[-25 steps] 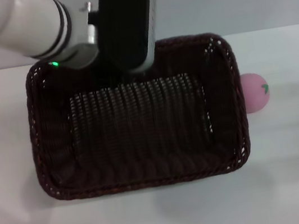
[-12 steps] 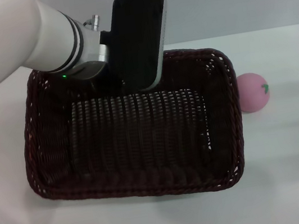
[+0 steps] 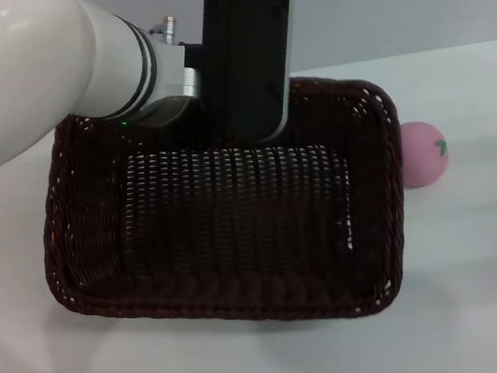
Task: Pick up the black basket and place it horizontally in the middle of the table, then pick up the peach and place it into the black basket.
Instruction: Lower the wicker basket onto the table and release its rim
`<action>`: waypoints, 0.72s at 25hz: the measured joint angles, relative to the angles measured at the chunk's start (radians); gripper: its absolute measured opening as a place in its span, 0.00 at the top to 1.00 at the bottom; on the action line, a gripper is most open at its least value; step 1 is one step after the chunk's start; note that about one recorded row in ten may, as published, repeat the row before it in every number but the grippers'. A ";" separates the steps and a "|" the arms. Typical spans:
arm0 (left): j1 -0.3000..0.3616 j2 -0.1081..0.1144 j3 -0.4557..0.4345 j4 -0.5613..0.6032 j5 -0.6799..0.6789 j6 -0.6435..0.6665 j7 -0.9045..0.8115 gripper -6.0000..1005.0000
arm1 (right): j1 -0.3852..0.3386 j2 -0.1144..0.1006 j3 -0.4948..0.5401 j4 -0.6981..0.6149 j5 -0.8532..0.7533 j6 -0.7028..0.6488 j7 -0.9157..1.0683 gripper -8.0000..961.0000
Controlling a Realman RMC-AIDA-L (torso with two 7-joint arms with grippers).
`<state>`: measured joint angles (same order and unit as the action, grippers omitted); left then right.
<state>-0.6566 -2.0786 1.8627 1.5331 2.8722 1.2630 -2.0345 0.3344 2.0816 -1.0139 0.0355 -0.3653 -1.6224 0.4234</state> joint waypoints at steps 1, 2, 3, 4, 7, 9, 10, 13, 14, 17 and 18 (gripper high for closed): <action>0.000 0.000 0.000 -0.001 0.008 0.000 -0.006 0.68 | 0.000 0.000 0.000 0.000 0.000 0.000 0.000 0.23; 0.000 0.000 -0.001 -0.002 0.012 0.000 -0.011 0.67 | 0.000 0.000 0.000 0.000 0.000 0.000 0.000 0.23; 0.000 0.000 -0.003 -0.003 0.016 0.000 -0.015 0.67 | 0.000 0.000 0.000 0.000 0.000 0.000 0.000 0.23; 0.002 0.000 -0.006 -0.005 0.016 0.001 -0.017 0.66 | 0.000 -0.001 0.000 -0.001 0.000 0.000 0.000 0.23; 0.006 0.000 -0.007 -0.006 0.017 0.002 -0.018 0.64 | 0.000 -0.001 0.000 -0.002 0.000 0.000 0.000 0.23; 0.009 0.001 -0.010 -0.007 0.017 0.003 -0.032 0.63 | 0.001 -0.002 0.000 -0.002 0.000 0.006 0.000 0.23; 0.009 0.001 -0.010 -0.007 0.017 0.003 -0.032 0.58 | 0.001 -0.002 0.000 -0.002 0.000 0.006 0.000 0.23; 0.009 0.002 -0.013 -0.007 0.017 0.012 -0.042 0.54 | 0.001 -0.002 0.000 -0.003 0.000 0.012 0.000 0.23; 0.010 0.003 -0.018 -0.007 0.018 0.024 -0.045 0.54 | 0.002 -0.002 0.000 -0.003 0.000 0.013 0.000 0.23; 0.012 0.004 -0.021 -0.007 0.018 0.032 -0.045 0.53 | 0.001 -0.002 0.000 -0.003 0.000 0.013 0.000 0.23; 0.014 0.004 -0.022 -0.006 0.019 0.033 -0.046 0.53 | 0.001 -0.002 0.000 -0.003 0.000 0.013 0.000 0.23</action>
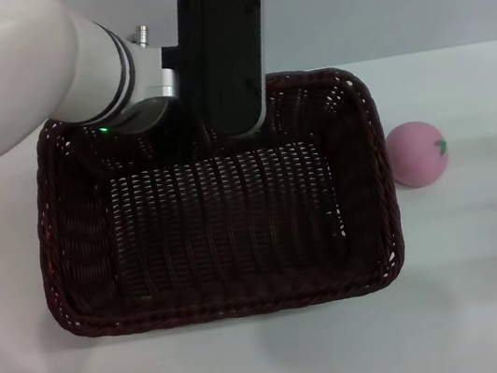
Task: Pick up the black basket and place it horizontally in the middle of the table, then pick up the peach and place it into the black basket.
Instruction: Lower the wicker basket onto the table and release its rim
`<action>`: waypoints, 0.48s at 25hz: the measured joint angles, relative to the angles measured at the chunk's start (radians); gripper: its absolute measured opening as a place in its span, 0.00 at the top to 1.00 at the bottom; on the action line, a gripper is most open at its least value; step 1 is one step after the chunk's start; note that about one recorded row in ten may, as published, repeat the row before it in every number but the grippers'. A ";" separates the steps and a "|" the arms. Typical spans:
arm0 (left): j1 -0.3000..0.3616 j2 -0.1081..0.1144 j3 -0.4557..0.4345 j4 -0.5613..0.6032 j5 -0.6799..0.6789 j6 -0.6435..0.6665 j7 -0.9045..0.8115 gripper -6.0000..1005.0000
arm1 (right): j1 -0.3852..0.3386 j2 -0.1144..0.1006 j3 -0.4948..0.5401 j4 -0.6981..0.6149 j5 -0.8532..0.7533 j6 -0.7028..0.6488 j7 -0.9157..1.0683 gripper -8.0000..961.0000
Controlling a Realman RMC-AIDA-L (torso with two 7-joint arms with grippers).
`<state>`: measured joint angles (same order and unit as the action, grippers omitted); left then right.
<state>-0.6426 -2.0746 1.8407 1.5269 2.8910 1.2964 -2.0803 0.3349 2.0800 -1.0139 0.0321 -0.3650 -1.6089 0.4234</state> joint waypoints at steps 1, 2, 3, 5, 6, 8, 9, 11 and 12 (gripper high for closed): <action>0.005 0.001 -0.001 0.007 0.001 -0.001 0.000 0.53 | 0.000 0.000 0.000 0.000 0.000 0.000 0.000 0.23; 0.005 0.001 -0.001 0.007 0.001 -0.001 0.000 0.52 | 0.000 0.000 0.000 0.000 0.000 0.000 0.000 0.23; 0.009 0.002 -0.001 0.017 0.001 -0.007 0.000 0.52 | 0.000 0.000 0.000 0.000 0.000 0.001 0.000 0.23; 0.011 0.002 -0.001 0.024 0.001 -0.012 -0.001 0.50 | 0.000 0.000 0.000 0.000 0.000 0.001 0.000 0.23; 0.009 0.002 -0.007 0.027 0.001 -0.025 -0.009 0.50 | 0.001 0.000 0.000 0.000 0.000 0.001 0.000 0.23; 0.007 0.002 -0.011 0.028 0.001 -0.030 -0.013 0.49 | 0.001 0.000 0.000 0.000 0.000 0.001 0.000 0.23; 0.005 0.002 -0.015 0.028 0.001 -0.038 -0.017 0.48 | 0.001 0.000 0.000 0.000 0.000 0.001 0.000 0.23; 0.000 0.002 -0.023 0.023 0.001 -0.057 -0.022 0.47 | 0.001 0.000 0.000 0.000 0.000 0.001 0.000 0.23; 0.000 0.002 -0.023 0.023 0.001 -0.057 -0.022 0.46 | 0.001 0.000 0.000 0.000 0.000 0.001 0.000 0.23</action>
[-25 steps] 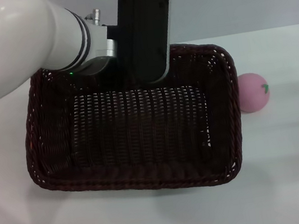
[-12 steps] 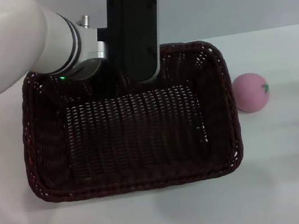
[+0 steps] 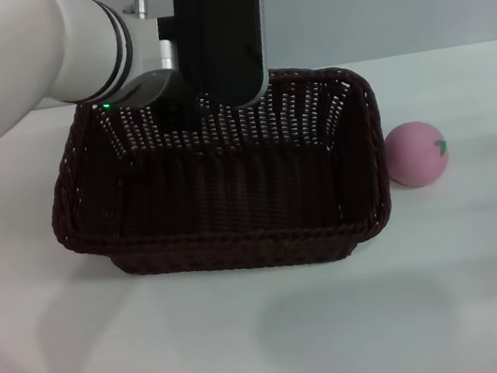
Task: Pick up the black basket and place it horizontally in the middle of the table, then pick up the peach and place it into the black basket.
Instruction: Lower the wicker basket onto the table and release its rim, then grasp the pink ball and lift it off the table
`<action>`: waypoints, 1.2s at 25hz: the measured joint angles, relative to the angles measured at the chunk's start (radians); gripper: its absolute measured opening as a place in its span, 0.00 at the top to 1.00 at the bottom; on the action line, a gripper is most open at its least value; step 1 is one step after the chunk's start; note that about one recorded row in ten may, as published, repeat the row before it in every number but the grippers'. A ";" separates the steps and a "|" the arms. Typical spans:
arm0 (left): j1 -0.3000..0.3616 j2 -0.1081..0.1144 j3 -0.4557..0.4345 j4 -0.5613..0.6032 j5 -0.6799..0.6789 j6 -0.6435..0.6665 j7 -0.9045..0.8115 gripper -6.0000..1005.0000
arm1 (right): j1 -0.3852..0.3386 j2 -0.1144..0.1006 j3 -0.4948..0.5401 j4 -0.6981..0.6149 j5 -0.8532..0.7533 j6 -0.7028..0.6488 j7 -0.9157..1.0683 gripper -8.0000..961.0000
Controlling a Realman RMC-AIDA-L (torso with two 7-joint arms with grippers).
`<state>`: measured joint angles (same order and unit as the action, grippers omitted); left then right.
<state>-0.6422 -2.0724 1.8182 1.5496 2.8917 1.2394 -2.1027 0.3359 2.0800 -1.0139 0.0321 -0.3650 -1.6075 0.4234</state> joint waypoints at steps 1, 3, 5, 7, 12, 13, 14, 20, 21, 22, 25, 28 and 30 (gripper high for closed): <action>-0.001 0.000 -0.004 -0.003 0.000 -0.005 0.000 0.46 | 0.000 0.000 0.000 0.000 0.000 0.000 0.000 0.23; -0.001 0.000 -0.005 -0.004 0.000 -0.006 0.000 0.44 | 0.000 0.000 0.000 0.000 0.000 0.002 0.000 0.23; 0.000 0.000 -0.011 -0.002 -0.001 -0.010 0.000 0.42 | 0.000 0.000 0.000 0.000 0.000 0.006 0.000 0.23; 0.004 0.000 -0.020 0.008 -0.002 -0.013 -0.002 0.39 | 0.000 0.000 0.000 0.000 0.000 0.009 0.000 0.23; 0.035 0.001 -0.076 0.052 -0.008 -0.029 -0.027 0.36 | 0.001 -0.001 0.000 -0.001 -0.003 0.009 0.000 0.23; 0.052 0.001 -0.101 0.070 -0.015 -0.040 -0.034 0.36 | 0.000 -0.002 -0.002 -0.001 -0.004 0.009 0.002 0.23; 0.099 0.003 -0.170 0.112 -0.078 -0.076 -0.046 0.36 | -0.003 -0.008 -0.008 -0.002 -0.008 0.008 0.018 0.23; 0.257 0.008 -0.333 0.170 -0.353 -0.226 -0.016 0.36 | -0.038 -0.058 -0.024 -0.051 -0.068 0.011 0.128 0.23; 0.302 0.009 -0.368 0.171 -0.435 -0.268 0.013 0.36 | -0.060 -0.090 -0.026 -0.095 -0.137 0.018 0.204 0.23; 0.356 0.009 -0.406 0.165 -0.546 -0.316 0.060 0.36 | -0.060 -0.090 -0.026 -0.095 -0.137 0.018 0.204 0.23; 0.454 0.010 -0.453 0.132 -0.805 -0.388 0.187 0.36 | -0.091 -0.150 -0.023 -0.202 -0.290 0.064 0.387 0.23; 0.548 0.009 -0.501 0.064 -1.141 -0.405 0.385 0.36 | -0.117 -0.190 -0.015 -0.349 -0.468 0.119 0.584 0.23; 0.575 0.009 -0.515 0.035 -1.258 -0.397 0.452 0.36 | -0.137 -0.205 0.000 -0.474 -0.603 0.154 0.744 0.23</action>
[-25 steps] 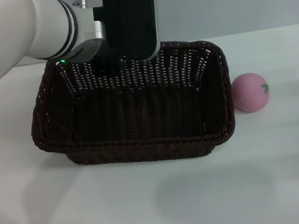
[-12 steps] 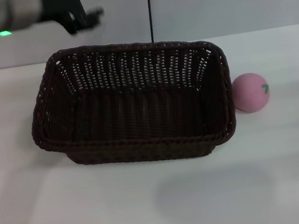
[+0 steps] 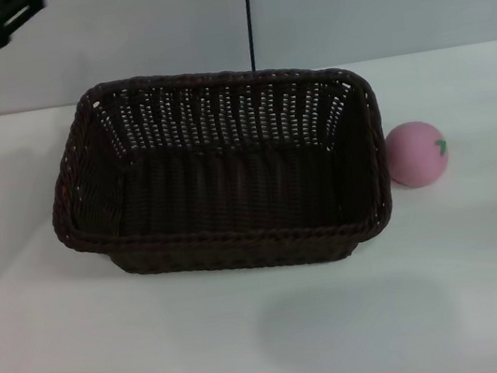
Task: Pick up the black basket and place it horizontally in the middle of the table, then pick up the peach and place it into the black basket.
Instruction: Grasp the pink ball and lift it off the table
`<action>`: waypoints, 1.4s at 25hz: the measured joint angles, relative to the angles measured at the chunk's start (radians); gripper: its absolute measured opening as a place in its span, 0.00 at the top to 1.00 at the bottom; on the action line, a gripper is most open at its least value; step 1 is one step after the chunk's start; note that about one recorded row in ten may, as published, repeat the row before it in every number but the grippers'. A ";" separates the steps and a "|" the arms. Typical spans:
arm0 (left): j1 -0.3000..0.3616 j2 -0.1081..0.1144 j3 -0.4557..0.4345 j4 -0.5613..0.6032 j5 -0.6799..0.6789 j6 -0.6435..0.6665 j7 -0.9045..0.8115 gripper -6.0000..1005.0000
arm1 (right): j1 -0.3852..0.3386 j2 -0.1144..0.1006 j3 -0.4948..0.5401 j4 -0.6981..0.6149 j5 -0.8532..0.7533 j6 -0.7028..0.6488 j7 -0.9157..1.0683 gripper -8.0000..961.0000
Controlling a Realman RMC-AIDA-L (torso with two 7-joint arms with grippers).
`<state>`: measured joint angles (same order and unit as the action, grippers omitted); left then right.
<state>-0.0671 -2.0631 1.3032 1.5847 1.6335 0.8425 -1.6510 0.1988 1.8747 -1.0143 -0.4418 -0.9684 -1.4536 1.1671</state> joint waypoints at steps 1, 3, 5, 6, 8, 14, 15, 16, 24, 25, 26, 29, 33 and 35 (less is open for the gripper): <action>0.053 0.000 -0.022 -0.078 -0.228 0.040 0.151 0.36 | -0.013 -0.003 0.050 -0.156 -0.179 0.017 0.184 0.23; 0.079 -0.001 -0.028 -0.126 -0.334 0.073 0.247 0.36 | -0.014 0.001 0.087 -0.239 -0.295 0.018 0.291 0.23; 0.098 -0.003 -0.029 -0.167 -0.403 0.099 0.312 0.36 | -0.003 0.018 0.166 -0.414 -0.530 0.007 0.504 0.23; 0.119 -0.004 -0.030 -0.254 -0.522 0.157 0.418 0.36 | 0.011 0.030 0.201 -0.503 -0.664 -0.009 0.616 0.23; 0.124 -0.004 -0.030 -0.314 -0.583 0.199 0.471 0.36 | 0.051 0.053 0.253 -0.667 -0.917 -0.064 0.814 0.23; 0.115 -0.003 -0.041 -0.583 -0.786 0.365 0.647 0.36 | 0.230 0.109 0.277 -0.875 -1.359 -0.244 1.099 0.23; 0.113 -0.003 -0.041 -0.617 -0.806 0.386 0.667 0.36 | 0.230 0.109 0.277 -0.875 -1.359 -0.244 1.099 0.23; 0.112 -0.003 -0.041 -0.648 -0.824 0.403 0.685 0.36 | 0.245 0.117 0.280 -0.872 -1.380 -0.248 1.102 0.23; 0.121 -0.003 -0.047 -0.728 -0.866 0.466 0.727 0.36 | 0.352 0.146 0.265 -0.621 -1.406 -0.143 1.054 0.23; 0.121 -0.003 -0.048 -0.729 -0.867 0.469 0.726 0.36 | 0.352 0.146 0.265 -0.621 -1.406 -0.143 1.054 0.23; 0.122 -0.002 -0.048 -0.730 -0.868 0.471 0.725 0.36 | 0.356 0.149 0.259 -0.594 -1.406 -0.120 1.046 0.23; 0.122 -0.002 -0.048 -0.731 -0.870 0.476 0.721 0.36 | 0.373 0.150 0.230 -0.504 -1.407 -0.034 1.041 0.23; 0.123 -0.002 -0.051 -0.728 -0.870 0.479 0.718 0.36 | 0.380 0.149 0.221 -0.468 -1.408 0.000 1.040 0.26; 0.123 -0.001 -0.053 -0.726 -0.871 0.481 0.718 0.36 | 0.382 0.148 0.220 -0.455 -1.408 0.020 1.041 0.27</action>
<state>0.0558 -2.0646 1.2504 0.8589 0.7627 1.3238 -0.9335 0.5803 2.0228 -0.7944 -0.8963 -2.3765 -1.4332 2.2080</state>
